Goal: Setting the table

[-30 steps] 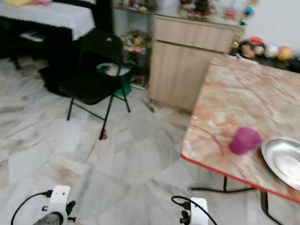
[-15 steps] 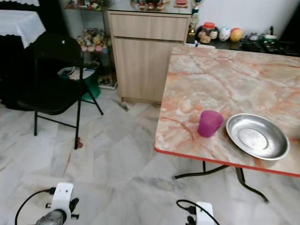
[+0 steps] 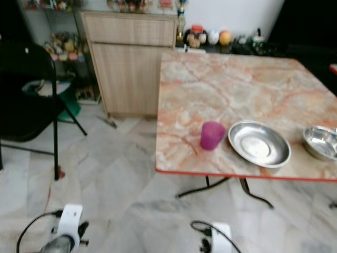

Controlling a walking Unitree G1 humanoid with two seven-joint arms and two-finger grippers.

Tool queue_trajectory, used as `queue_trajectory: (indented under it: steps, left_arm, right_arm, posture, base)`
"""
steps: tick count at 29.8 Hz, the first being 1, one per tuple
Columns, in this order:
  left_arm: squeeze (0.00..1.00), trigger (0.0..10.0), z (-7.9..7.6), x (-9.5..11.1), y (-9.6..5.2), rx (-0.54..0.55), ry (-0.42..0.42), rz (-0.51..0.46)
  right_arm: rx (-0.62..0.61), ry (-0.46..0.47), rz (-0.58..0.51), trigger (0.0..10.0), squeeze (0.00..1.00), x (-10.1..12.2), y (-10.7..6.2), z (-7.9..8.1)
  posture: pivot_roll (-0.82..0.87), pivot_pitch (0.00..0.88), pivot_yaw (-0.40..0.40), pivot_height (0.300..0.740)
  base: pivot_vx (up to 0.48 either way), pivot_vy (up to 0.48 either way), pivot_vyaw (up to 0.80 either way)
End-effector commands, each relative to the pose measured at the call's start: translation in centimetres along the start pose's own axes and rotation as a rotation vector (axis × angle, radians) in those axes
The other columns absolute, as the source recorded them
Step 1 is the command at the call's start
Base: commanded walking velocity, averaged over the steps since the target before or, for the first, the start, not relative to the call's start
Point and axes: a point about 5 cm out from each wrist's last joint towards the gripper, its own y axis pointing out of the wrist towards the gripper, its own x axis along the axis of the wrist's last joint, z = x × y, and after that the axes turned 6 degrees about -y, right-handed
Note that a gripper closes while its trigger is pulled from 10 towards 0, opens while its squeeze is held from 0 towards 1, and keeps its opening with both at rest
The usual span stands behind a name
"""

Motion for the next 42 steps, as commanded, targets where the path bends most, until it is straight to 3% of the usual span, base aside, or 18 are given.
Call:
queue_trajectory:
  steps: [1, 11, 14, 18, 23, 26, 29, 33, 36, 42]
  left_arm:
    - [0.00, 10.0, -0.2, -0.1, 0.0, -0.002, -0.005, 0.010]
    - [0.00, 10.0, -0.5, -0.3, 0.0, -0.005, -0.004, 0.017]
    - [0.00, 10.0, -0.4, -0.4, 0.0, -0.005, -0.002, 0.020]
    - [0.00, 10.0, -0.5, -0.4, 0.0, -0.005, -0.003, 0.020]
    - [0.00, 10.0, -0.5, -0.4, 0.0, -0.008, 0.006, 0.025]
    - [0.00, 10.0, -0.6, -0.5, -0.1, -0.012, 0.011, 0.027]
    - [0.00, 10.0, -0.7, -0.4, 0.0, -0.013, 0.010, 0.023]
    - [0.00, 10.0, -0.8, -0.4, 0.0, -0.017, 0.015, 0.022]
    - [0.00, 10.0, -0.9, -0.4, 0.0, -0.019, 0.017, 0.022]
    - [0.00, 10.0, -0.9, -0.4, 0.0, -0.017, 0.017, 0.018]
  right_arm:
    - [-0.019, 0.000, -0.011, 10.0, 0.00, 0.2, -0.1, -0.9]
    - [-0.017, -0.016, -0.116, 10.0, 0.00, 2.0, 0.1, -1.5]
    - [-0.001, -0.042, -0.228, 10.0, 0.00, 3.2, 0.0, -1.3]
    - [-0.030, -0.080, -0.287, 10.0, 0.00, 3.1, -0.5, -1.9]
    - [-0.048, -0.127, -0.516, 10.0, 0.00, 4.6, -2.1, -2.7]
    - [-0.024, -0.148, -0.601, 10.0, 0.00, 5.0, -2.9, -2.0]
    - [-0.024, -0.192, -0.664, 10.0, 0.00, 5.2, -3.9, -1.6]
    - [-0.060, -0.173, -0.725, 10.0, 0.00, 5.9, -4.9, -1.8]
    - [-0.075, -0.165, -0.815, 10.0, 0.00, 7.5, -6.3, -1.4]
    - [-0.111, -0.163, -0.890, 10.0, 0.00, 9.5, -7.8, -1.2]
  posture:
    - [0.11, 0.000, -0.032, 0.724]
    - [0.10, 0.000, -0.041, 0.724]
    - [0.09, 0.000, -0.044, 0.724]
    - [0.09, 0.000, -0.044, 0.724]
    - [0.07, 0.000, -0.041, 0.724]
    - [0.07, 0.000, -0.041, 0.724]
    - [0.07, 0.000, -0.047, 0.724]
    - [0.06, 0.000, -0.046, 0.724]
    - [0.06, 0.000, -0.049, 0.724]
    - [0.05, 0.000, -0.044, 0.724]
  base:
    - [0.000, 0.000, 0.00]
    - [0.000, 0.000, 0.00]
    - [0.000, 0.000, 0.00]
    - [0.000, 0.000, 0.00]
    - [0.000, 0.000, 0.00]
    - [0.000, 0.000, 0.00]
    - [0.000, 0.000, 0.00]
    - [0.000, 0.000, 0.00]
    - [0.000, 0.000, 0.00]
    - [0.000, 0.000, 0.00]
